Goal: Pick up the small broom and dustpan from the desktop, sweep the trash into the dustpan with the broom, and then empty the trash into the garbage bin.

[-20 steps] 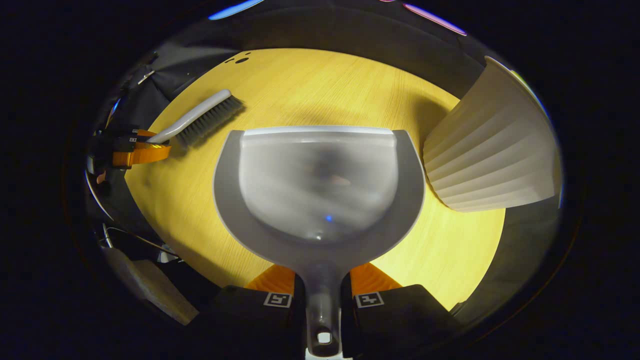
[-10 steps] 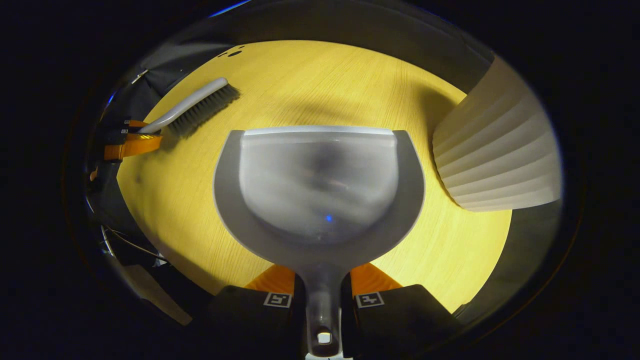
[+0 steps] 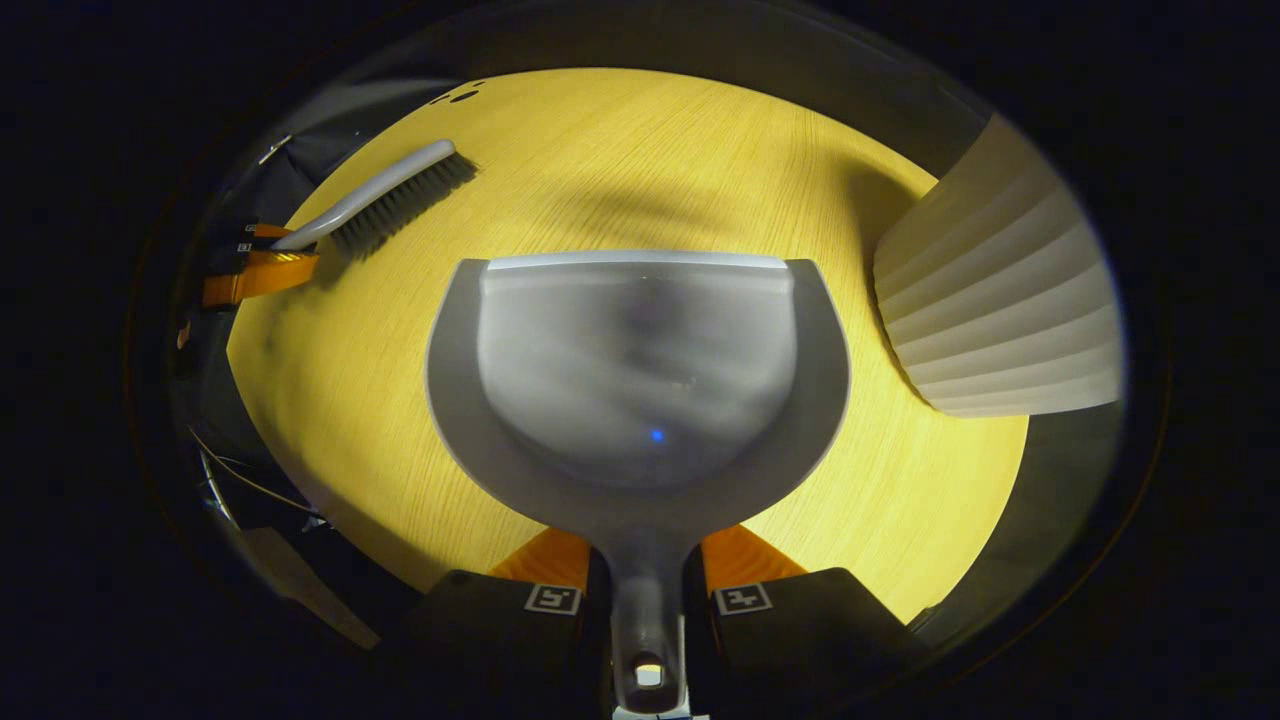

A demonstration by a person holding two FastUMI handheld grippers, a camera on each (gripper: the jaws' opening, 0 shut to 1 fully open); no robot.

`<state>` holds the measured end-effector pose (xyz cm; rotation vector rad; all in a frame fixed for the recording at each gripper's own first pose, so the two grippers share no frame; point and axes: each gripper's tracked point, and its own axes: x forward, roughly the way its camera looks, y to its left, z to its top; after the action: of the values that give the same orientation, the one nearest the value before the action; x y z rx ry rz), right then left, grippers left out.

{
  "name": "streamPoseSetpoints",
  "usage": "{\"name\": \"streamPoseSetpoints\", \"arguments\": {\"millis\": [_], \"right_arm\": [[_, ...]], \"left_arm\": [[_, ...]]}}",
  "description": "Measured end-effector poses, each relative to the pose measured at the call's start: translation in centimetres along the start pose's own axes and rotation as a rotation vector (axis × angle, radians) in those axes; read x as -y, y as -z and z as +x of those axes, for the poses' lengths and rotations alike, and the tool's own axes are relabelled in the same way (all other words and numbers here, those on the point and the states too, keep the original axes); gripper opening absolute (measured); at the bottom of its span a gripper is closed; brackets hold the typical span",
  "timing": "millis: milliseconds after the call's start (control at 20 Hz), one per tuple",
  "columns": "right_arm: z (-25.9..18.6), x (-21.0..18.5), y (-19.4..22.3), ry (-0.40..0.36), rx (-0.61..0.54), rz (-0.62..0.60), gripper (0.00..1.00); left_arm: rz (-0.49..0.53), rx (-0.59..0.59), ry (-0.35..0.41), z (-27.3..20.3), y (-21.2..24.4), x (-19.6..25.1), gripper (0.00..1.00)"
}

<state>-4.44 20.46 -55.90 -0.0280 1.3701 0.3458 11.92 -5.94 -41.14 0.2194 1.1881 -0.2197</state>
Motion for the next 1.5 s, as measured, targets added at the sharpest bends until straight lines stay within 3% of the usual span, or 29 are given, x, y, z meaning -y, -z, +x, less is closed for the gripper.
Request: {"name": "streamPoseSetpoints", "arguments": {"millis": [250, 350, 500, 550, 600, 700, 950, 1000, 1050, 1100, 1300, 1500], "right_arm": [[0.1, -0.1, 0.2, -0.007, 0.000, 0.007, 0.35], [0.1, -0.2, 0.2, -0.012, 0.000, 0.010, 0.30], [-0.3, -0.4, 0.6, -0.031, 0.008, 0.029, 0.38], [-0.4, -0.4, 0.3, -0.036, 0.017, 0.039, 0.35], [-0.4, -0.5, 0.3, -0.041, 0.020, 0.047, 0.42], [-0.7, -0.7, 0.0, -0.056, 0.028, 0.066, 0.43], [-2.3, -0.9, -0.2, -0.079, 0.056, 0.097, 0.58], [-2.6, -0.9, -0.2, -0.080, 0.065, 0.100, 0.67], [-3.1, -0.8, -0.2, -0.082, 0.072, 0.100, 0.90], [-3.8, -0.8, -0.3, -0.085, 0.082, 0.104, 0.94], [-6.8, -0.4, -1.3, -0.091, 0.155, 0.129, 0.96], [-10.6, -0.3, -3.1, -0.103, 0.276, 0.151, 0.99]], "left_arm": [[-0.011, -0.004, 0.008, 0.1, -0.1, 0.3, 0.25], [0.005, 0.002, 0.005, -0.2, -0.2, 0.2, 0.30], [0.029, 0.009, -0.003, -0.6, -0.4, 0.1, 0.33], [0.031, 0.012, -0.001, -0.7, -0.5, 0.2, 0.37], [0.034, 0.014, 0.000, -0.7, -0.4, 0.3, 0.40], [0.040, 0.021, -0.001, -1.1, -0.5, 0.3, 0.50], [0.037, 0.051, -0.005, -2.1, -1.1, 0.2, 0.65], [0.037, 0.060, -0.008, -2.4, -1.2, 0.1, 0.63], [0.040, 0.066, -0.010, -2.6, -1.4, 0.1, 0.64], [0.043, 0.073, -0.016, -3.1, -1.5, 0.0, 0.65], [0.031, 0.126, -0.026, -5.2, -2.7, 0.0, 0.69], [0.007, 0.218, -0.045, -8.0, -4.7, 0.0, 0.82]]}}
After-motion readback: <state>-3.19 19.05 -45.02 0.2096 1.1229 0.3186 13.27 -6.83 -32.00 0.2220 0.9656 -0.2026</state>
